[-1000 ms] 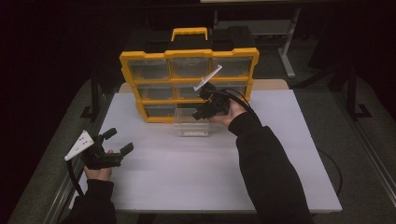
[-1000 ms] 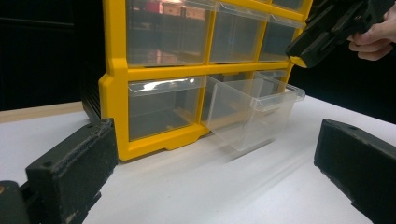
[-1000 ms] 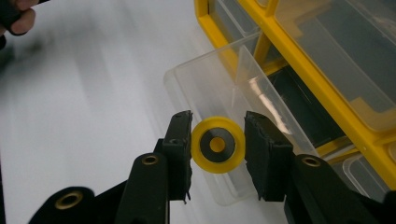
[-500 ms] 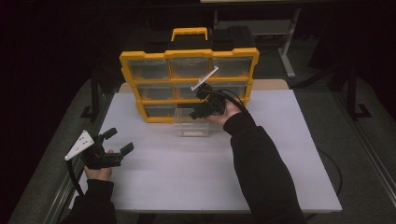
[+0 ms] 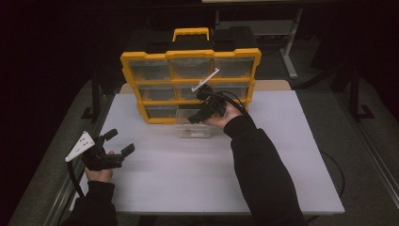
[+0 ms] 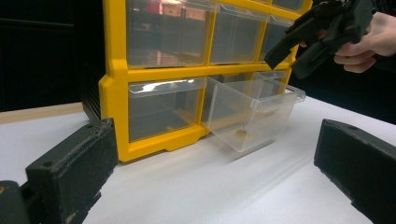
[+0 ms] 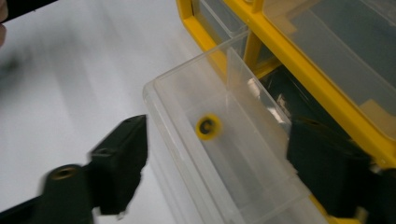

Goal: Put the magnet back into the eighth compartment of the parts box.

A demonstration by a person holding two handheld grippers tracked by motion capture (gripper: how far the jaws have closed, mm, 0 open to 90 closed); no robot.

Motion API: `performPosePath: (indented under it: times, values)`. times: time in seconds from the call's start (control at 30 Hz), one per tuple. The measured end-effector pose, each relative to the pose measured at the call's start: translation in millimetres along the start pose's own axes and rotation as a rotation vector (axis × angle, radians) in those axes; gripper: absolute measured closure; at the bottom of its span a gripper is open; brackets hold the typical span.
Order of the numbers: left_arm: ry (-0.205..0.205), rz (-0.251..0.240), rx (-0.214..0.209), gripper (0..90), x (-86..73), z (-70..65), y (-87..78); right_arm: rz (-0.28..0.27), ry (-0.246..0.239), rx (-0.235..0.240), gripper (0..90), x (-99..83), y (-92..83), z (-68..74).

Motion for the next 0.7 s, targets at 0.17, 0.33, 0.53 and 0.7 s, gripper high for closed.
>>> performPosePath:
  times: [0.17,0.33,0.53,0.7]
  values:
    - [0.0,0.0,-0.002,0.0,-0.1,0.0,0.3,-0.017,-0.007,-0.004,11.0,-1.7,-4.2,1.0]
    - [0.0,0.0,-0.002,0.0,-0.2,0.0,0.3,-0.021,-0.007,-0.013,0.0,-5.6,-6.9,0.8]
    - [0.001,0.002,-0.001,0.0,-0.3,-0.2,0.2,-0.034,-0.01,-0.018,0.0,-11.6,-14.0,2.7]
    - [0.001,0.002,-0.002,0.0,-0.3,-0.6,0.4,-0.039,-0.014,-0.028,0.0,-17.0,-19.4,5.7]
Point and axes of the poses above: each handheld gripper's, and its own axes: y roughly forward along the jaws, x roughly out of its top, z roughly to its left, the point moved 5 cm from there along y, roughly forward along the jaws, and after that the axes turned 7 degrees about -y, right-handed, at the moved point
